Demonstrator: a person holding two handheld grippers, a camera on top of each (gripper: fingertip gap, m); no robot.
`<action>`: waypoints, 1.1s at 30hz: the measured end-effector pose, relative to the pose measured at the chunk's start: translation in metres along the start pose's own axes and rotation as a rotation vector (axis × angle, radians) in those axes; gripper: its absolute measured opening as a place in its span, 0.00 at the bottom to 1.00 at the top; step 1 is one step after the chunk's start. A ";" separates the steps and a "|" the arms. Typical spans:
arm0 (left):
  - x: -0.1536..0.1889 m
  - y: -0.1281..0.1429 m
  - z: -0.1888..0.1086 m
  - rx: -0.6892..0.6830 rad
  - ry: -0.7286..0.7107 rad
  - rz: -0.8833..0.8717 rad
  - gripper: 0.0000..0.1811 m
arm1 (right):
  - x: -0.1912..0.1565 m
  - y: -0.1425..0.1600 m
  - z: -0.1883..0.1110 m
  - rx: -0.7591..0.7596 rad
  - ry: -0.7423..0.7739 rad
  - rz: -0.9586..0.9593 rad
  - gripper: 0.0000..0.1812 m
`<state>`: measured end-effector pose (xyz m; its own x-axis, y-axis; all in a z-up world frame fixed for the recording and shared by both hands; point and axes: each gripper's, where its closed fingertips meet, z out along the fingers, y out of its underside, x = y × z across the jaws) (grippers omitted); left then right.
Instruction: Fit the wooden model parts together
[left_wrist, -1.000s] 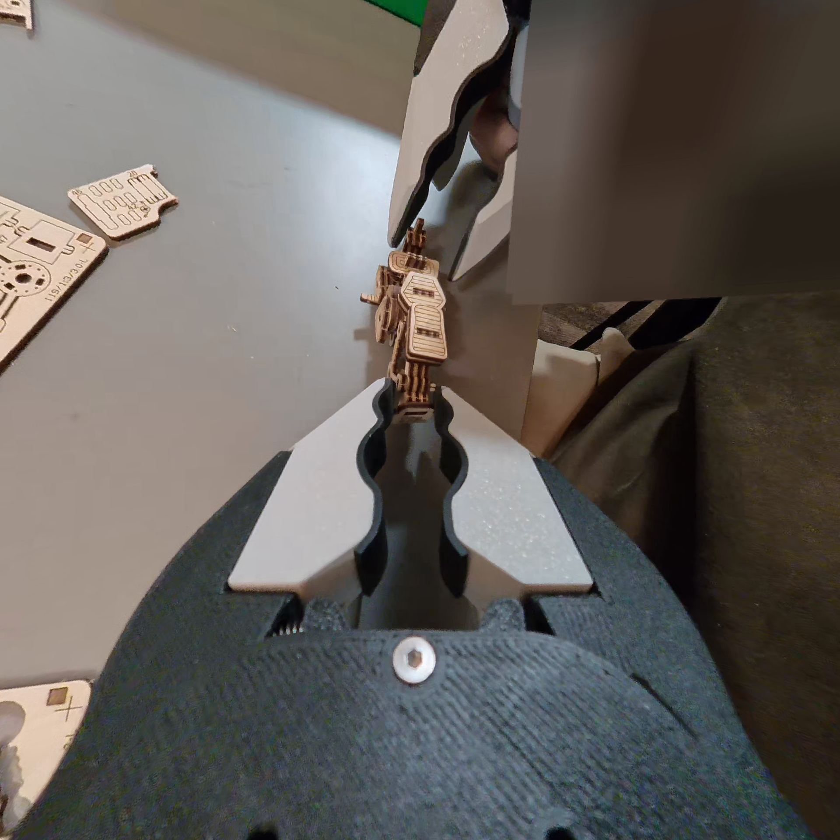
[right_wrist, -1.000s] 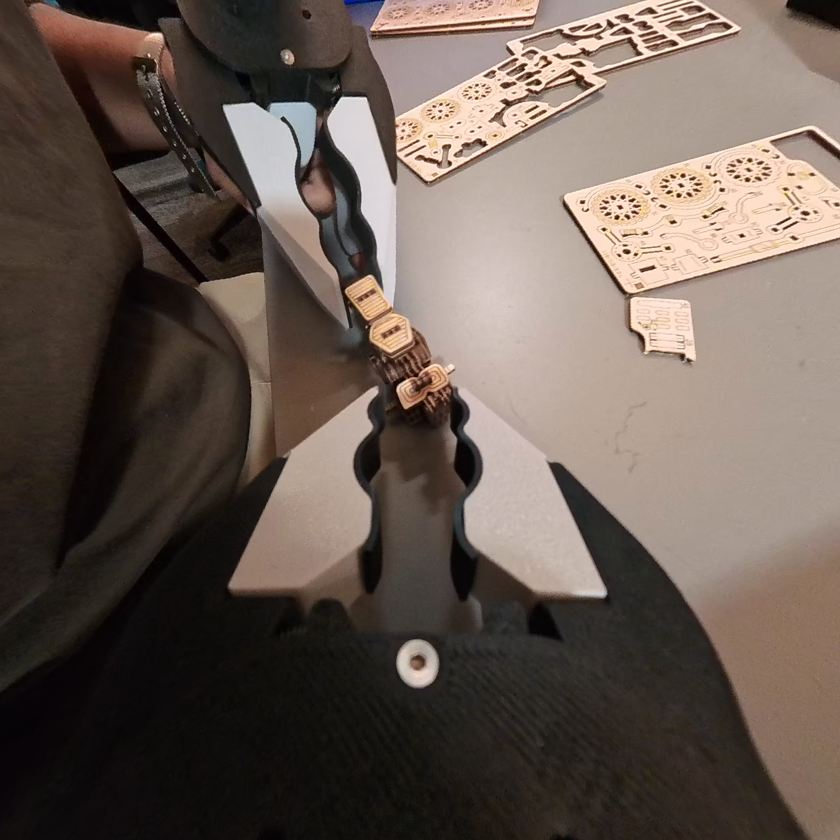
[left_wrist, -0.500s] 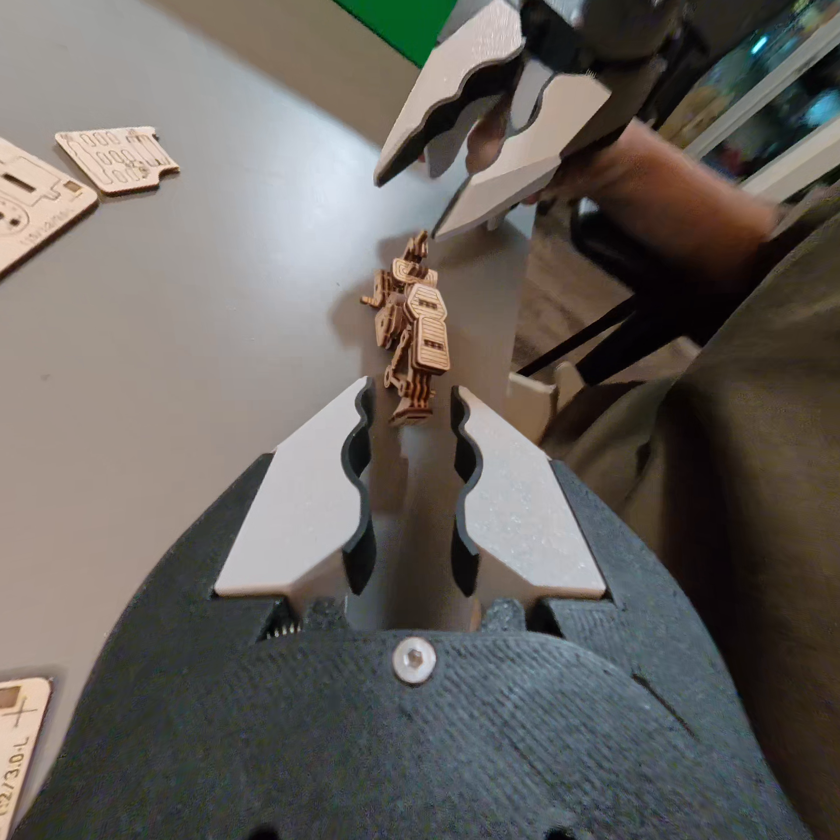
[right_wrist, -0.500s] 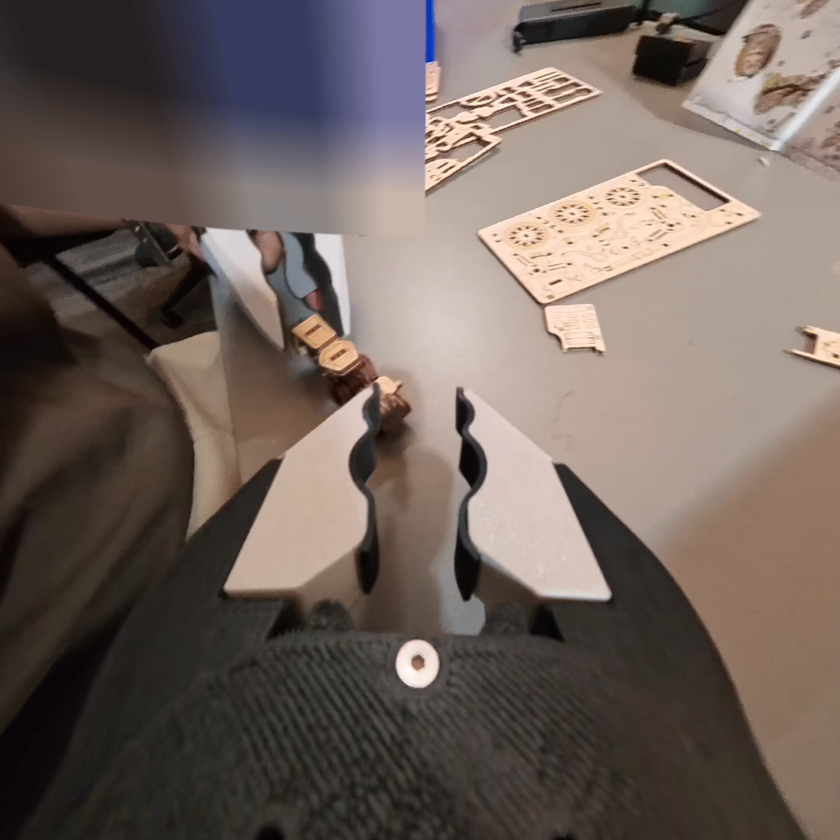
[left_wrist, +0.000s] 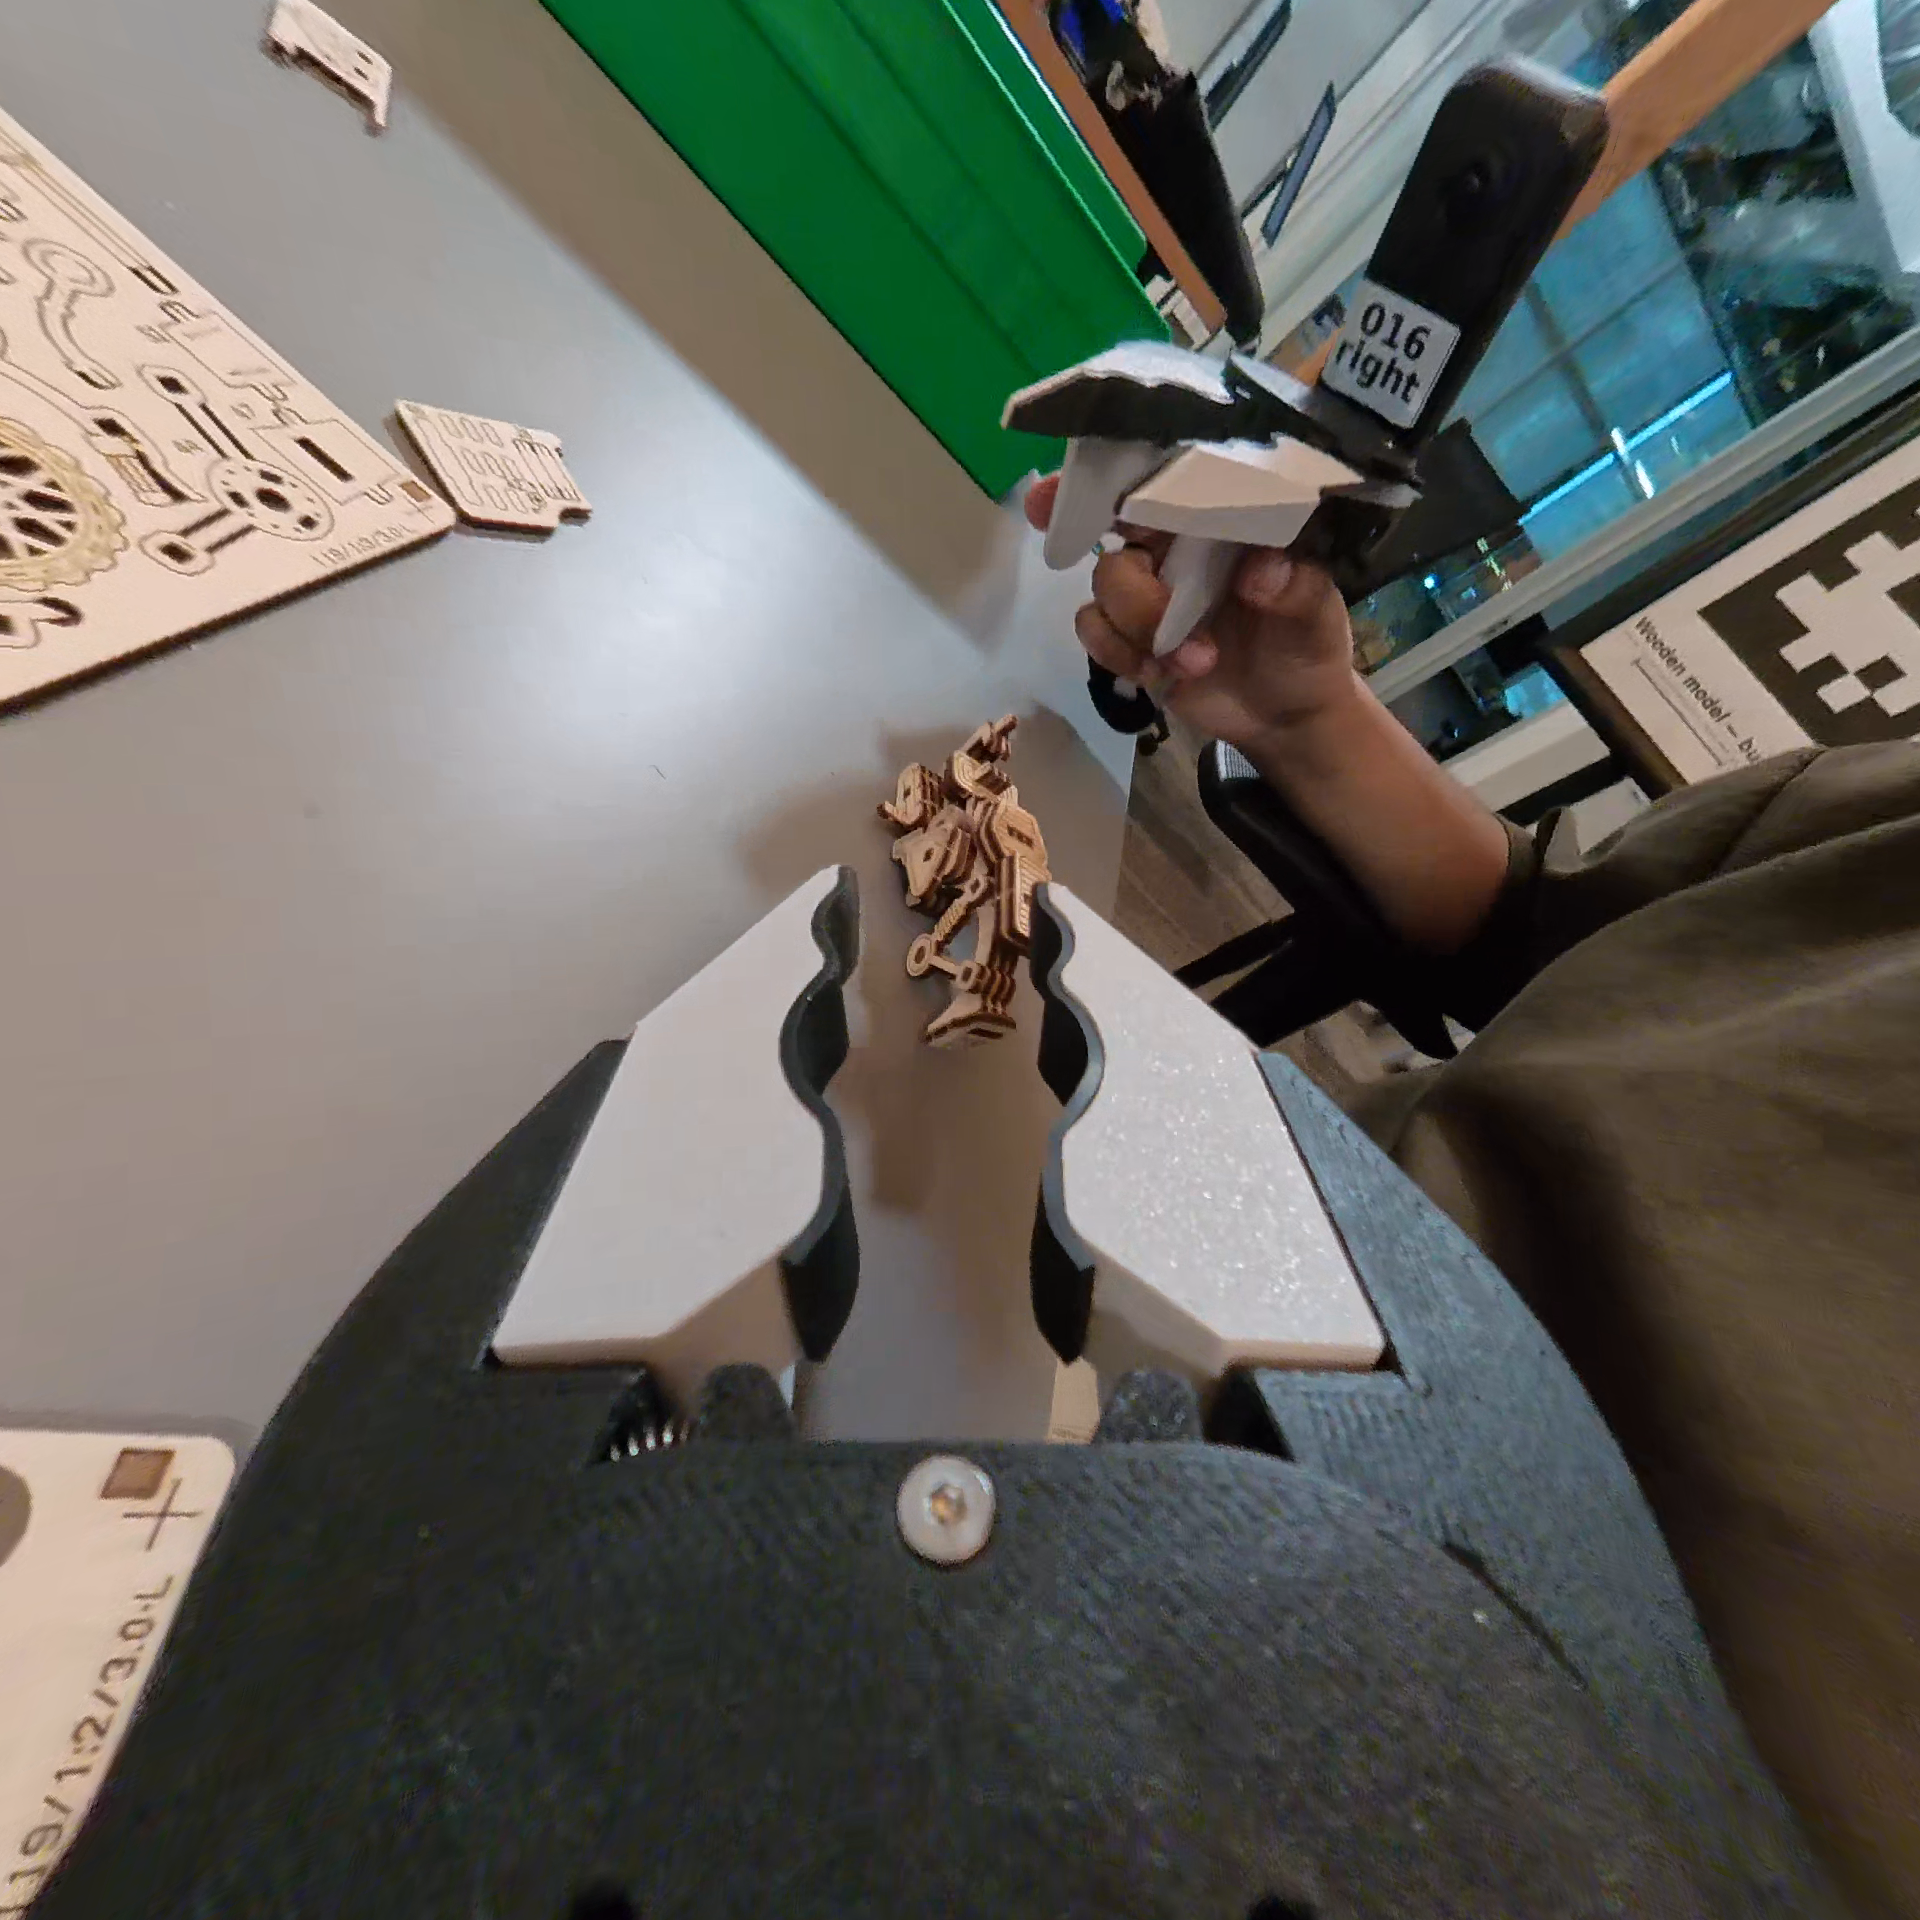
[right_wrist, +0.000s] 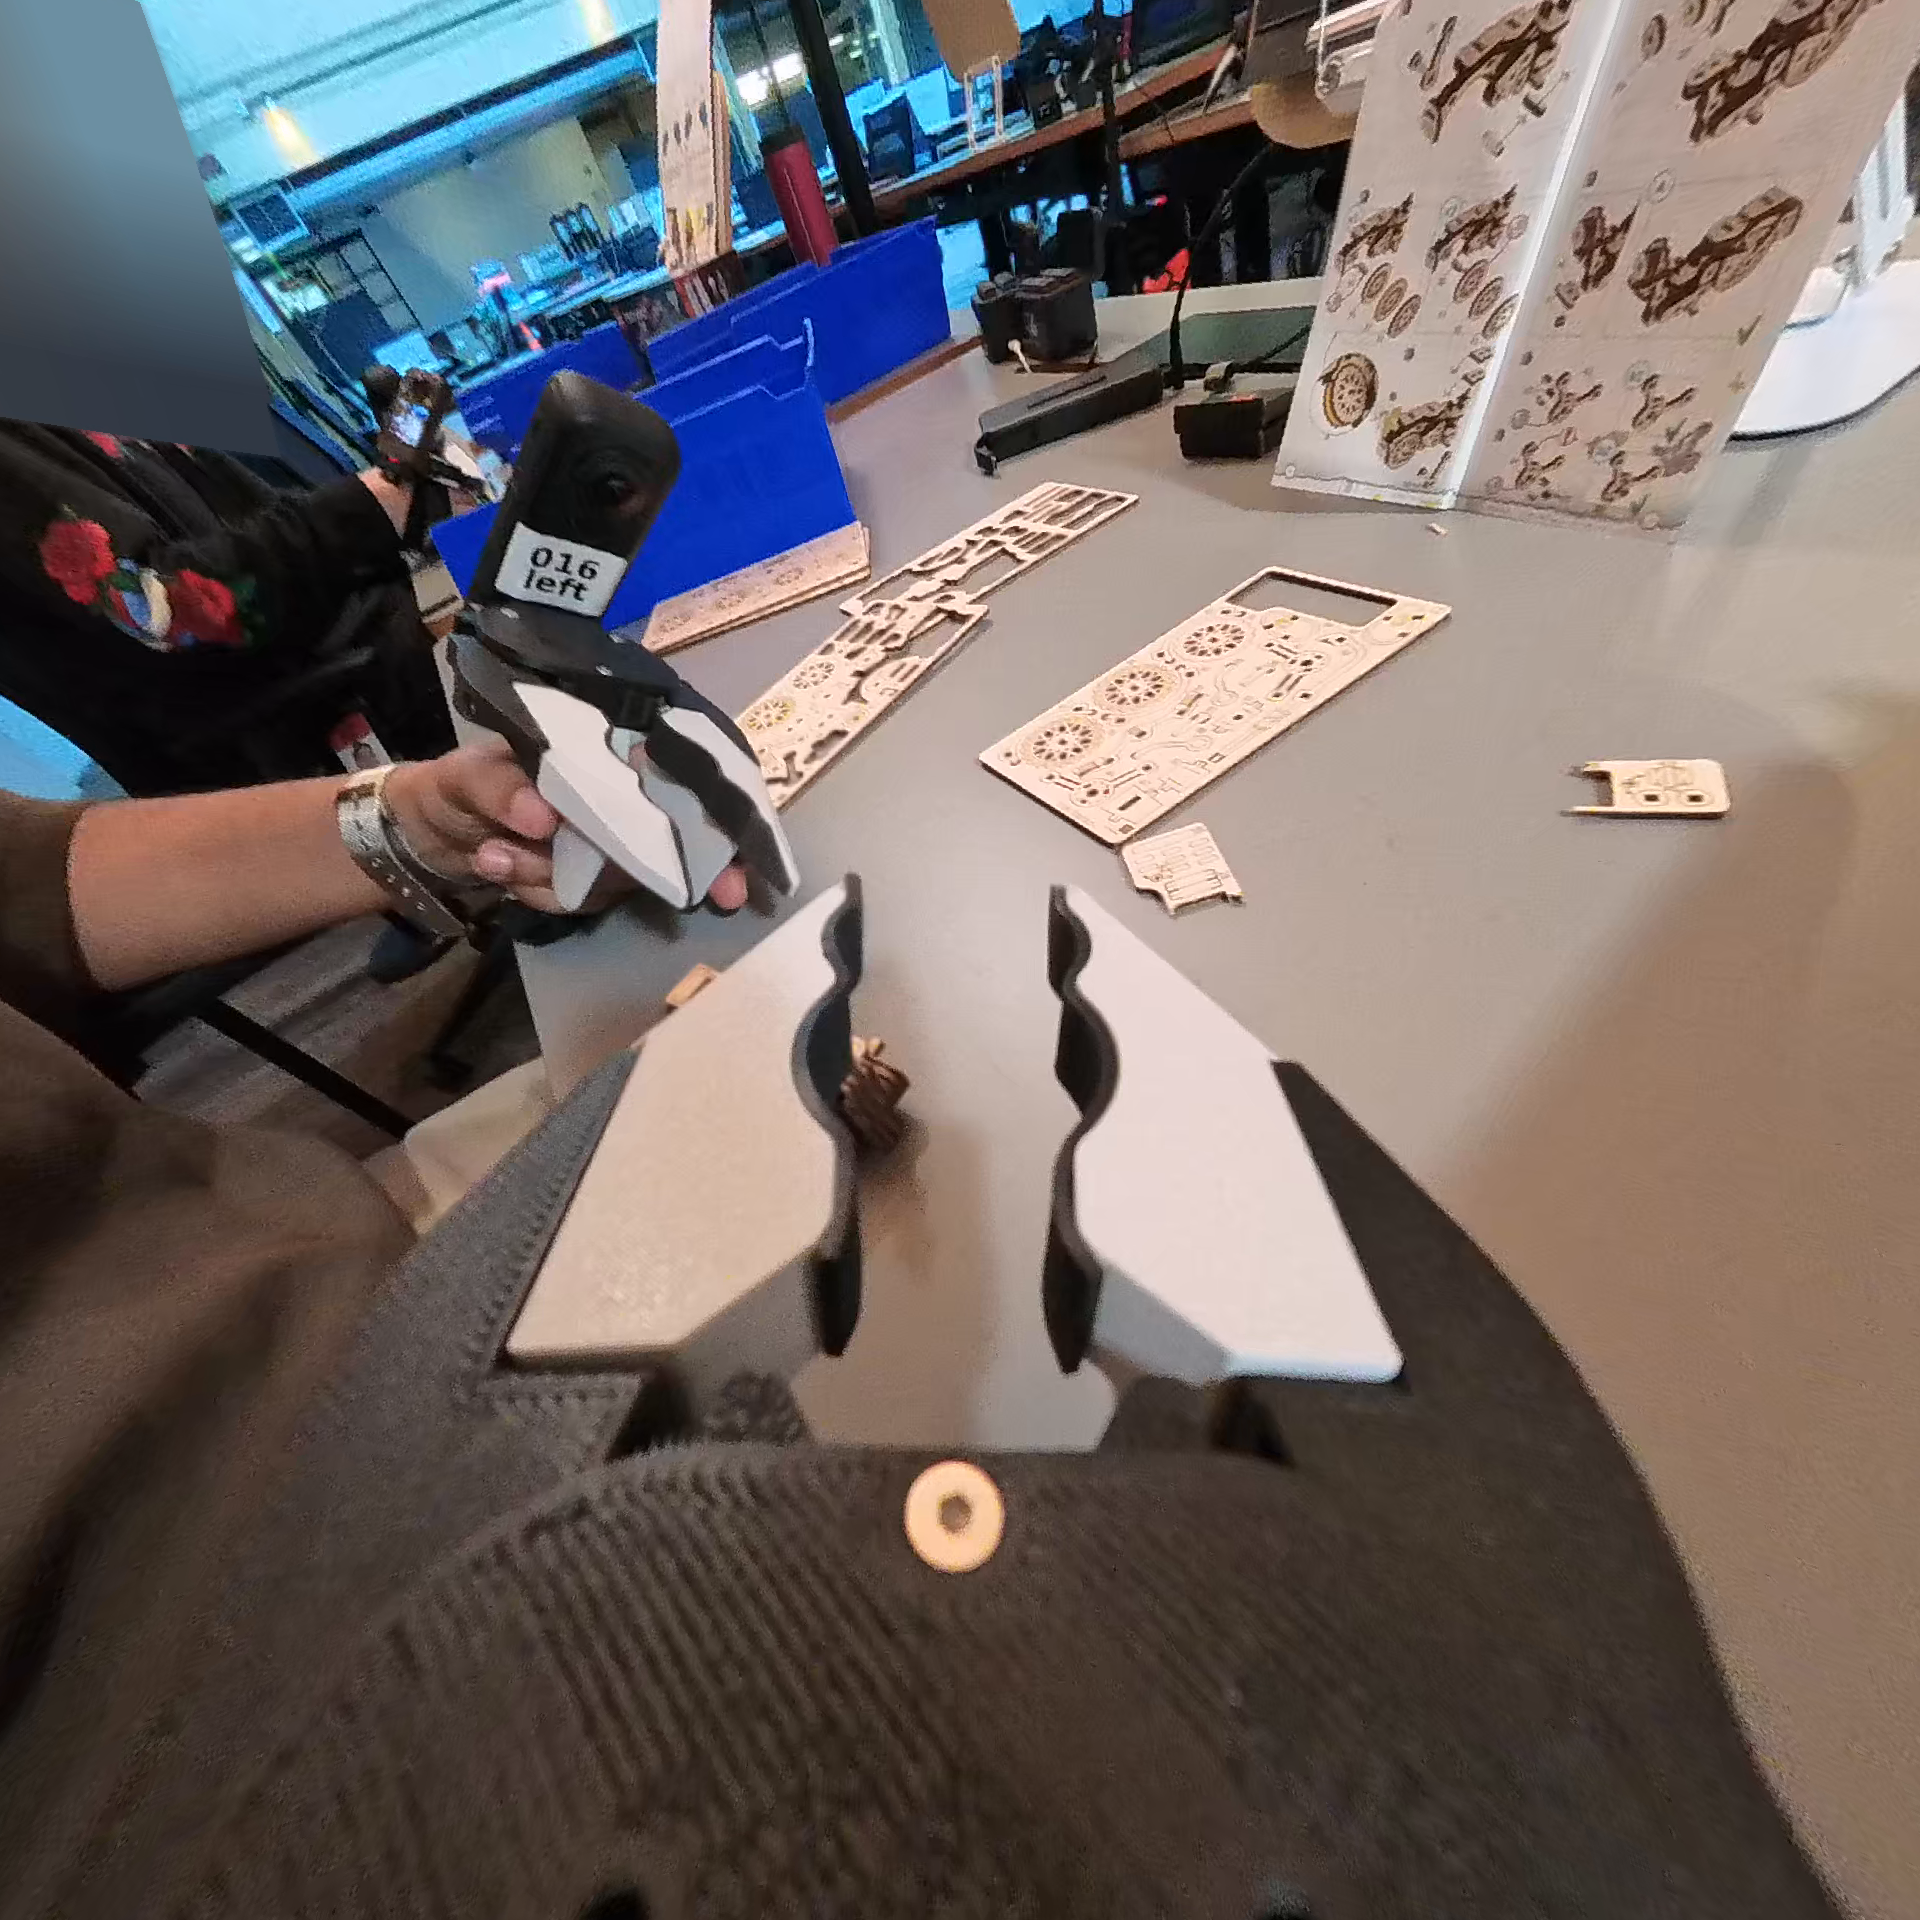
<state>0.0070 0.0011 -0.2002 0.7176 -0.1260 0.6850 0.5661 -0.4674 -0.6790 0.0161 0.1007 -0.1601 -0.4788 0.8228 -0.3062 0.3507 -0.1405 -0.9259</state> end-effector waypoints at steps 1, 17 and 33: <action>-0.001 -0.001 0.000 0.006 -0.003 -0.005 0.17 | 0.000 -0.001 0.000 0.005 -0.005 0.014 0.19; -0.004 -0.003 -0.001 0.018 0.002 -0.039 0.17 | 0.001 0.004 0.007 -0.017 -0.006 0.040 0.18; -0.006 -0.008 -0.004 0.049 0.024 -0.090 0.17 | -0.001 0.006 0.008 -0.019 -0.032 0.078 0.18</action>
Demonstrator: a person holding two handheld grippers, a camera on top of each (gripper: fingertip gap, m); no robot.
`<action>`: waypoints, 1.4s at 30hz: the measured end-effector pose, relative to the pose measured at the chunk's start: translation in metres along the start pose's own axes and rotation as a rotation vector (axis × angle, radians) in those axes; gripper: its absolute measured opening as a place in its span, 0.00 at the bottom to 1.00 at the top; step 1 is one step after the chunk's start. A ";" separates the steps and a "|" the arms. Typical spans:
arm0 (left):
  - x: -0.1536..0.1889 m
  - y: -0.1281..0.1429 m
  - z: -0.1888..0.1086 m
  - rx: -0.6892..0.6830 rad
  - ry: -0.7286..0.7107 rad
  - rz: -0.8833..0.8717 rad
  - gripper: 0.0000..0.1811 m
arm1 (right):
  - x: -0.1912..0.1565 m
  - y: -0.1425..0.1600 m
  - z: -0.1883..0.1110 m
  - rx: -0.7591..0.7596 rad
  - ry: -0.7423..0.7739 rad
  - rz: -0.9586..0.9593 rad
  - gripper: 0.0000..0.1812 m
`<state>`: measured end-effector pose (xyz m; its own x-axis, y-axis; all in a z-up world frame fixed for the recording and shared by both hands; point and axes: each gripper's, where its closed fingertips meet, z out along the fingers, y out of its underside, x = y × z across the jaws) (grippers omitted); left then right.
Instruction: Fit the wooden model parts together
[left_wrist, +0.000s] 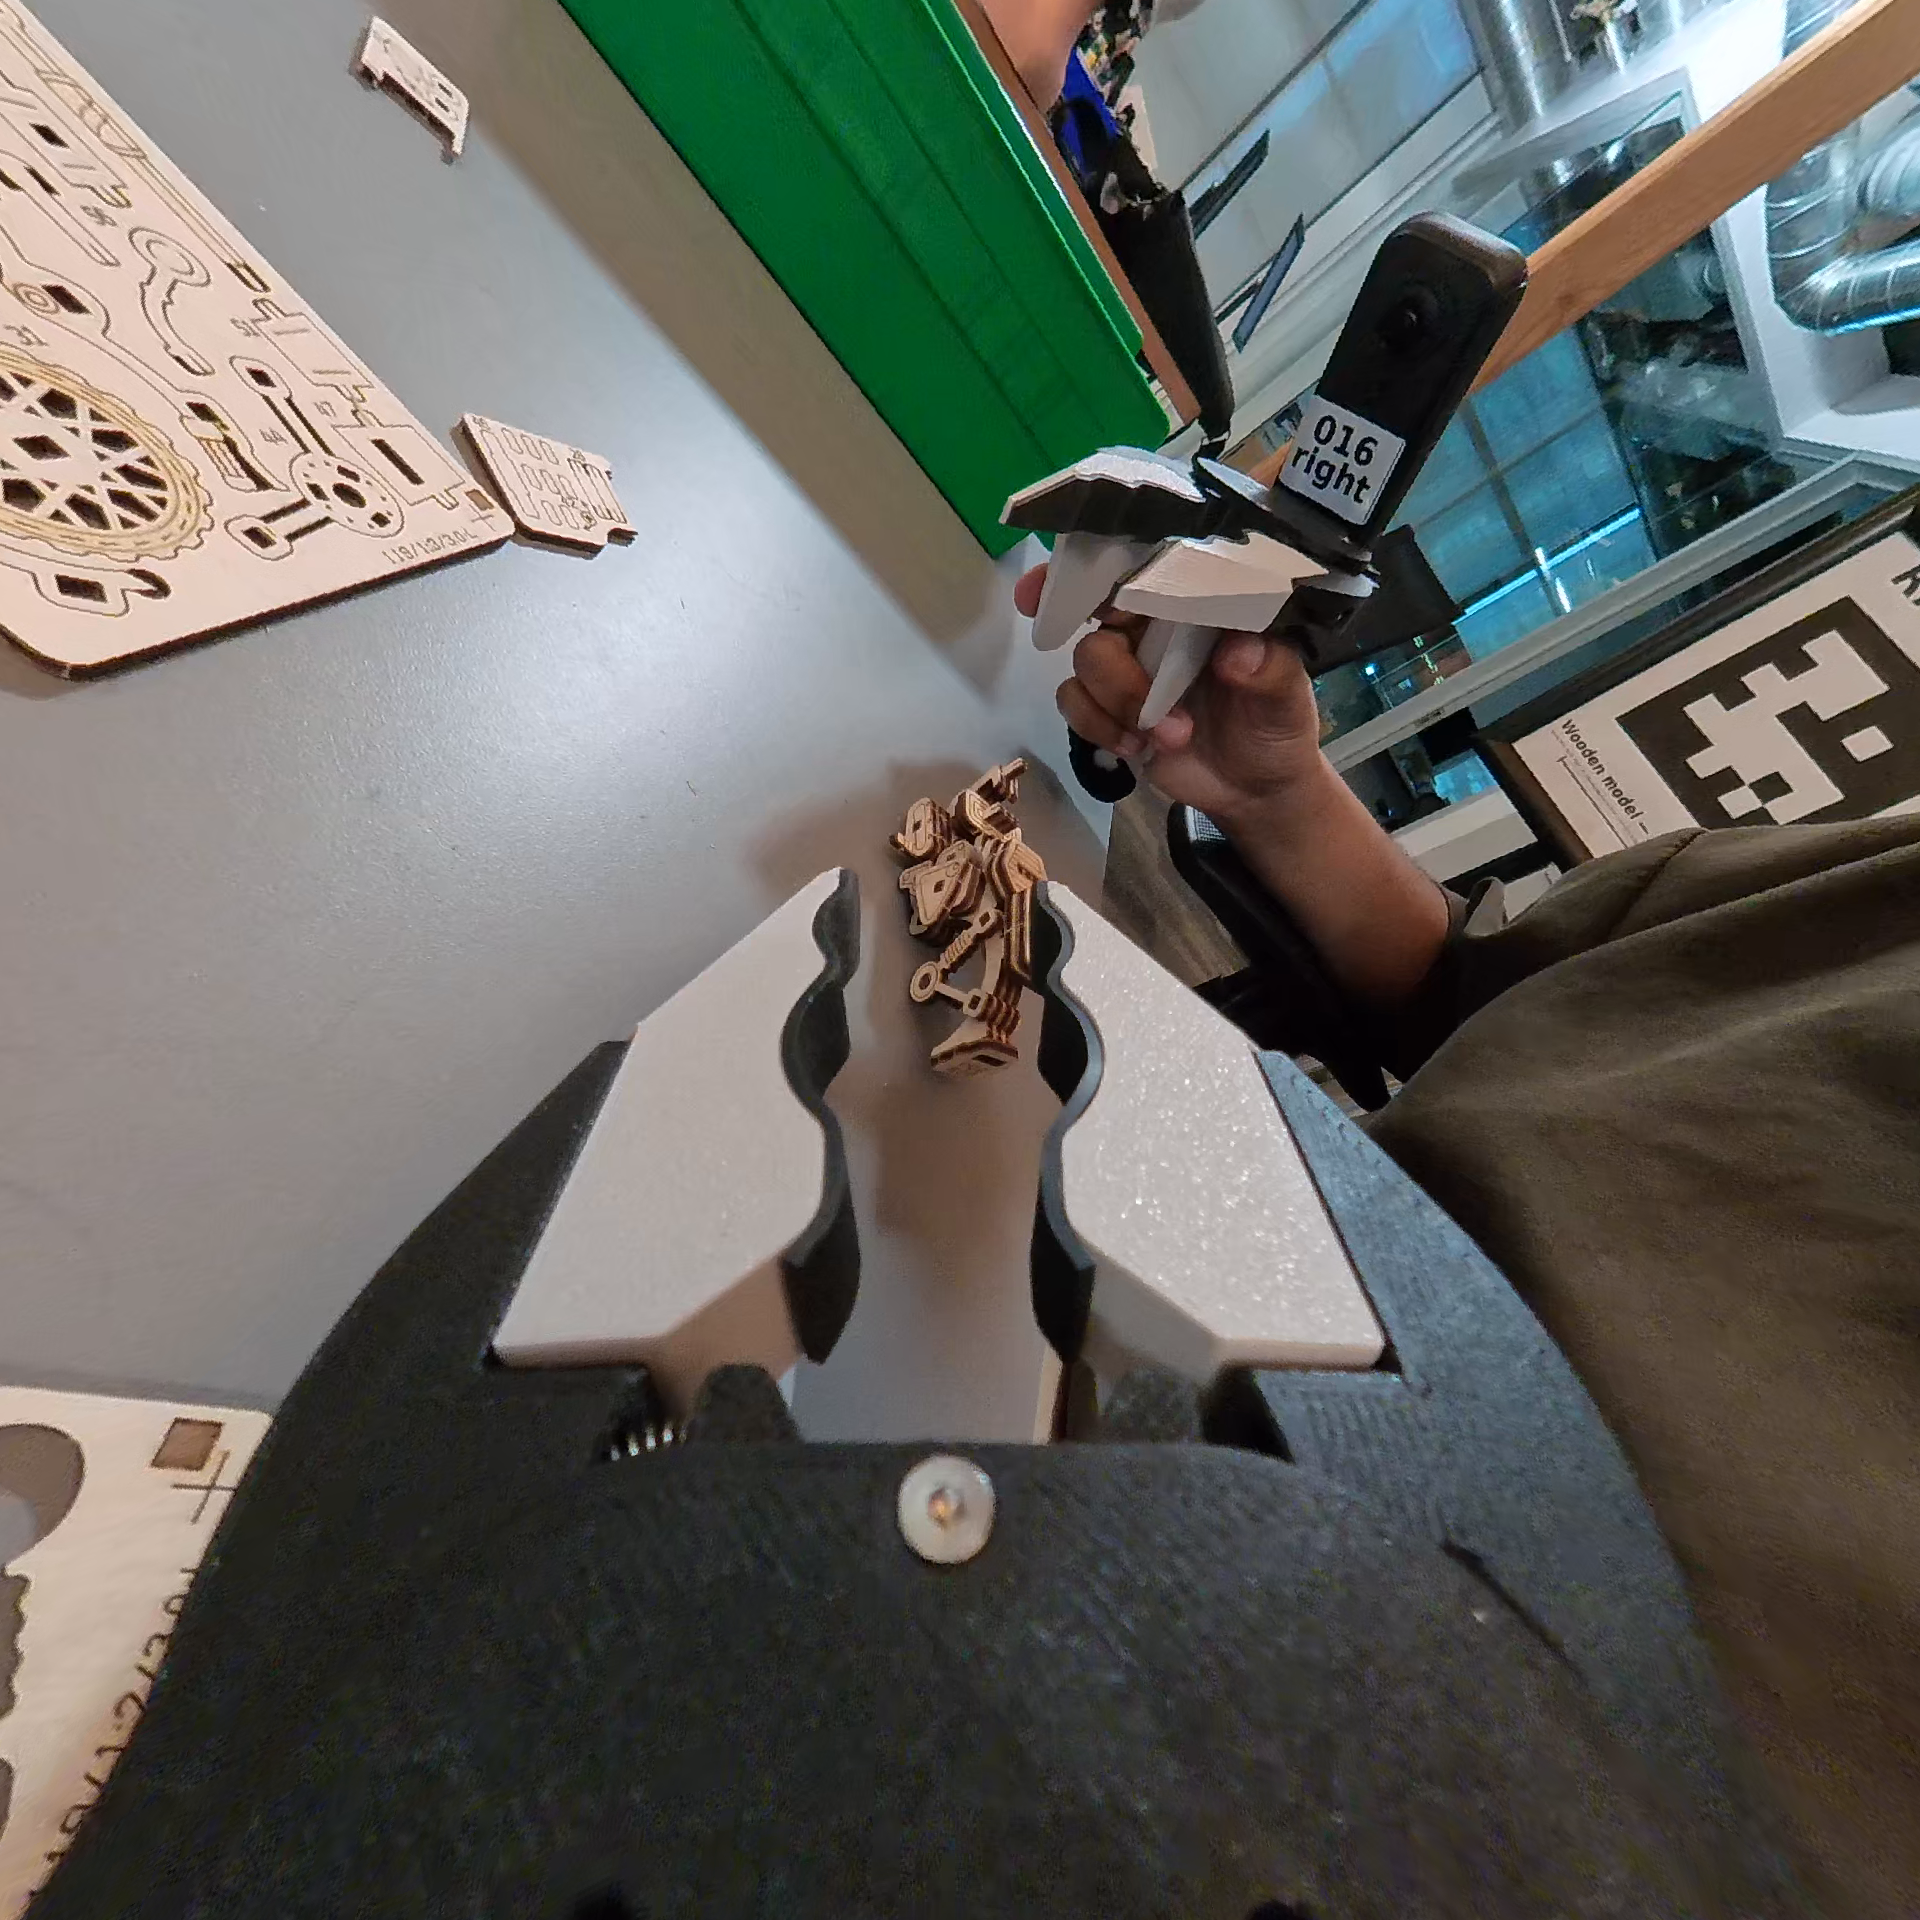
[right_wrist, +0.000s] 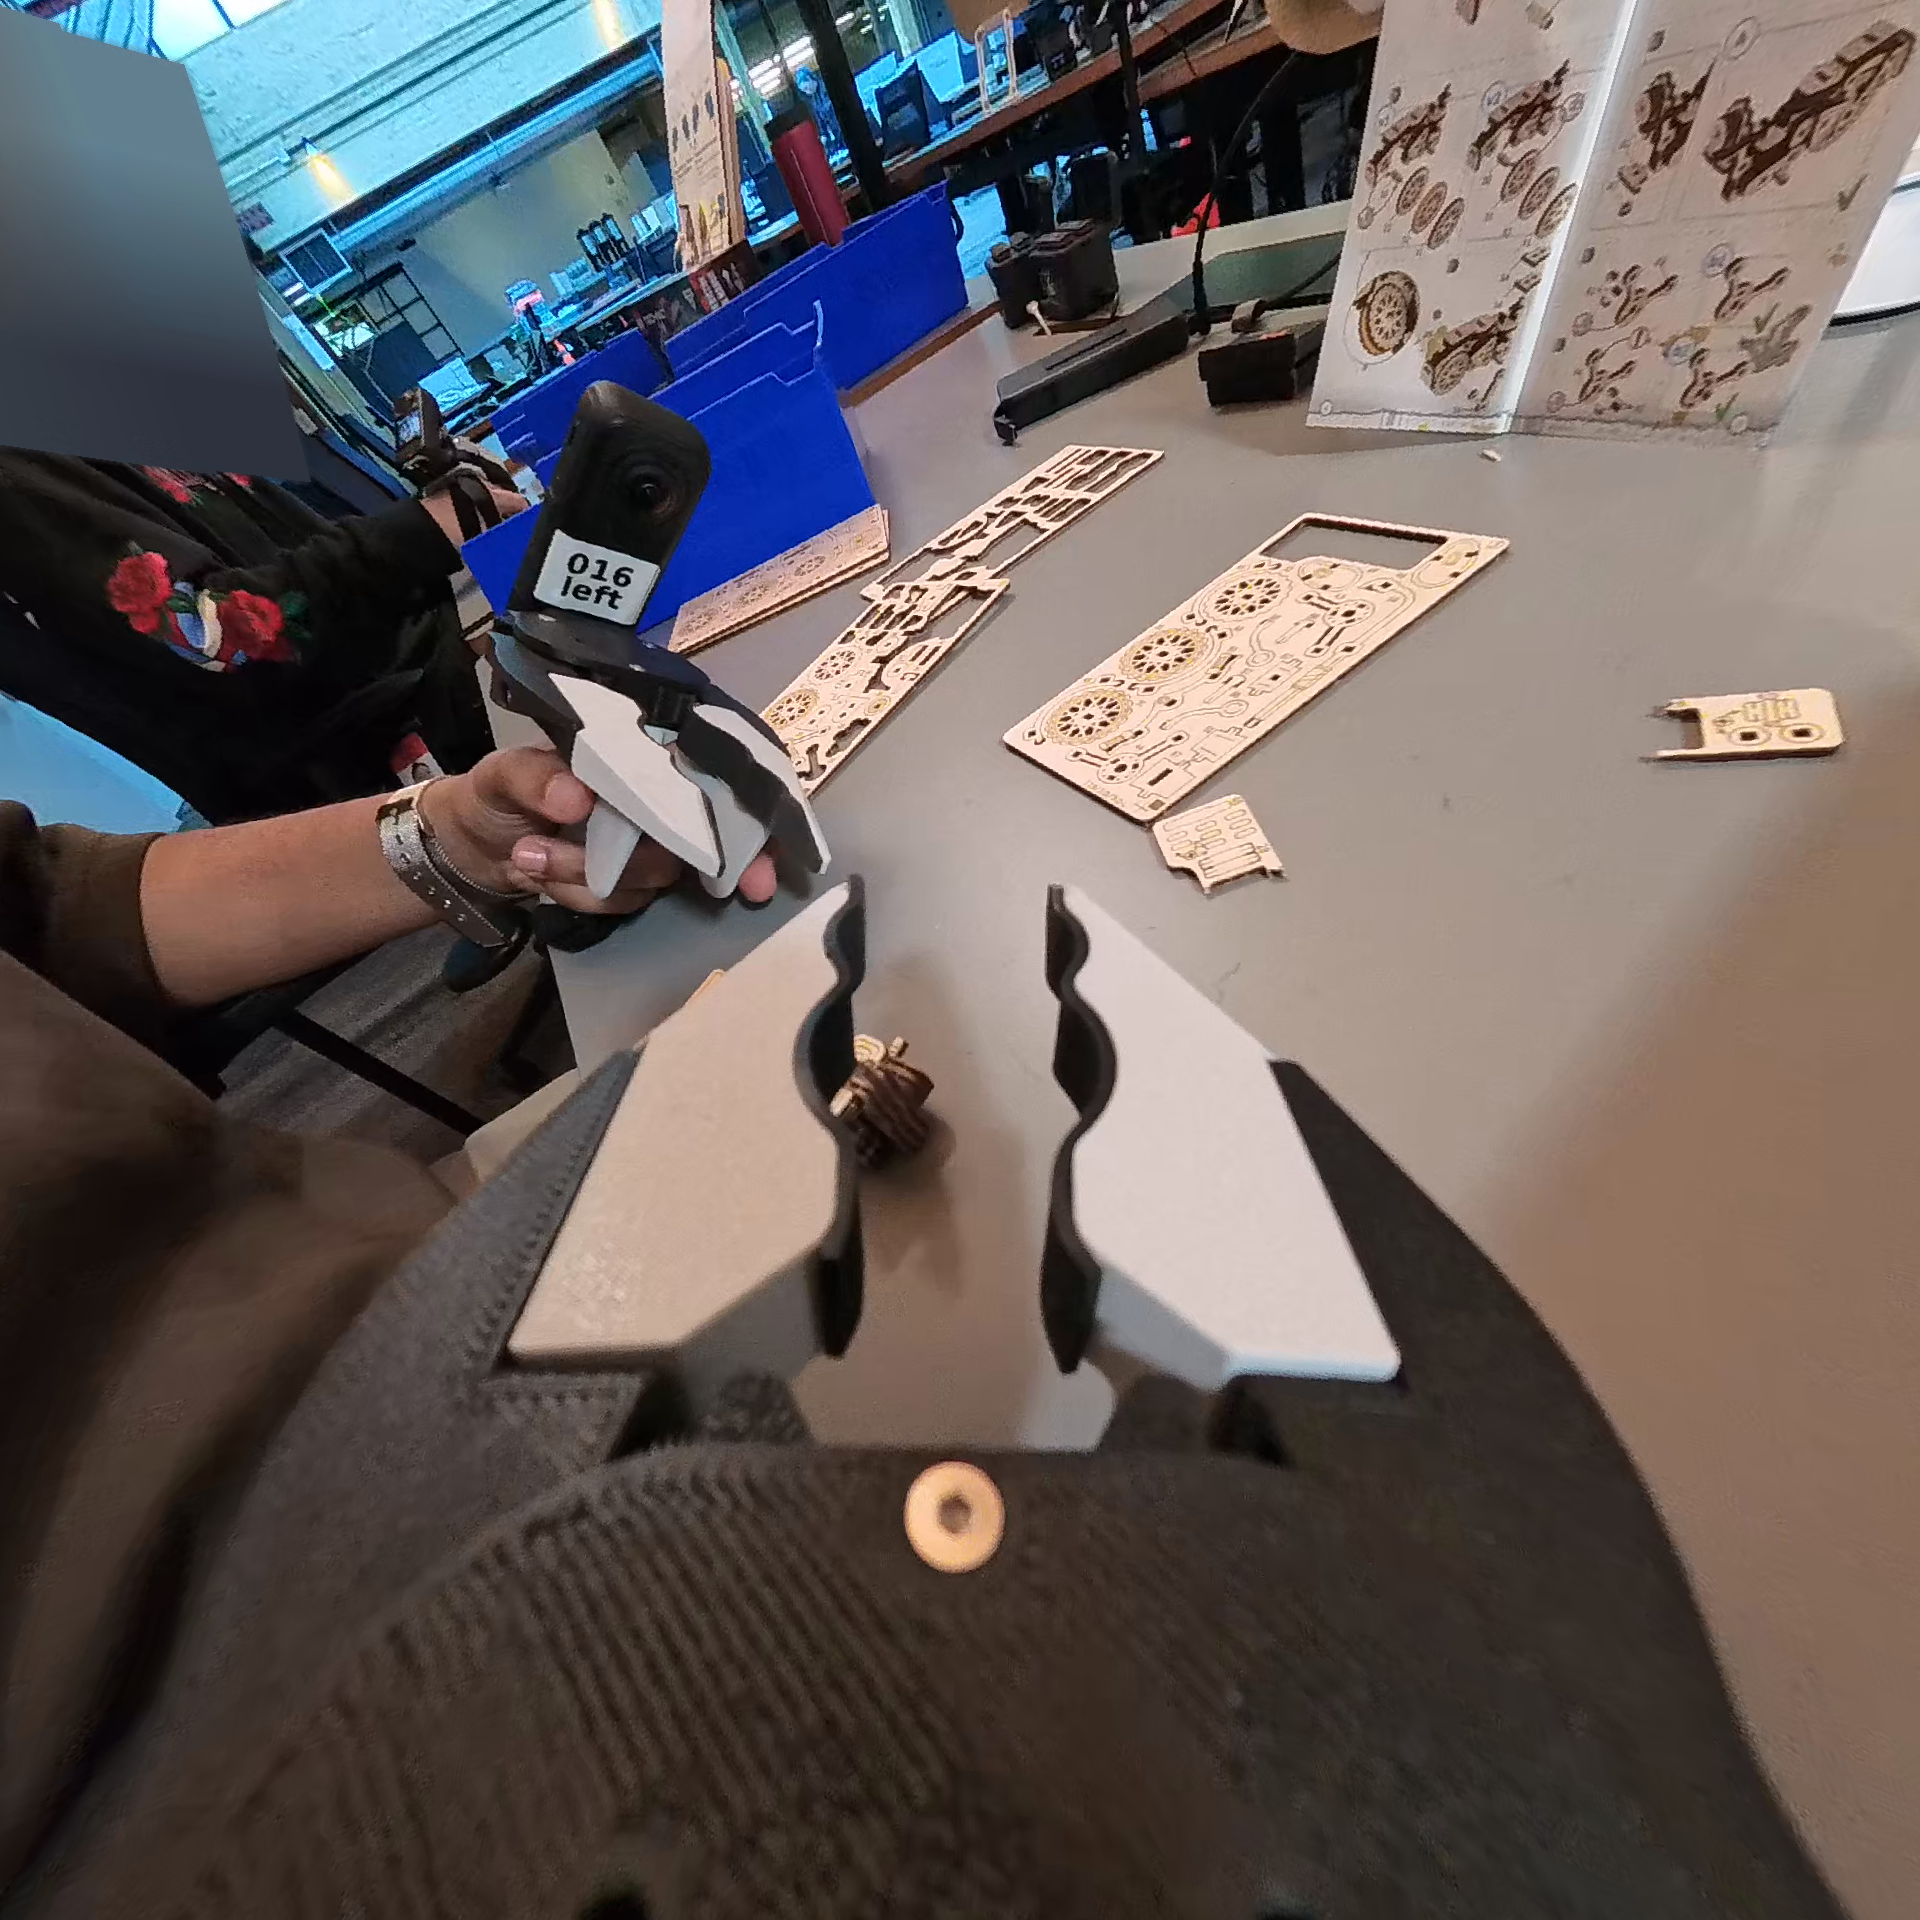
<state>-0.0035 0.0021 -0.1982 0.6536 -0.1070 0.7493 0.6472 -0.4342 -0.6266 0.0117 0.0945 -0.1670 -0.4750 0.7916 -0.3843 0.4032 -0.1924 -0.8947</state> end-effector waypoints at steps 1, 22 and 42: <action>0.000 0.000 0.000 0.001 0.001 -0.002 0.17 | 0.000 0.000 0.000 0.001 -0.001 0.002 0.18; -0.031 -0.071 -0.006 0.323 -0.105 -0.045 0.26 | 0.051 -0.044 0.006 0.136 0.303 -0.385 0.21; -0.040 -0.091 -0.016 0.314 -0.315 0.340 0.25 | 0.066 -0.053 0.026 0.129 0.328 -0.410 0.12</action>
<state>-0.0954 0.0317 -0.1677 0.9003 0.0986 0.4240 0.4340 -0.1292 -0.8916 -0.0612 0.1416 -0.1504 -0.2958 0.9523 0.0754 0.1270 0.1174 -0.9849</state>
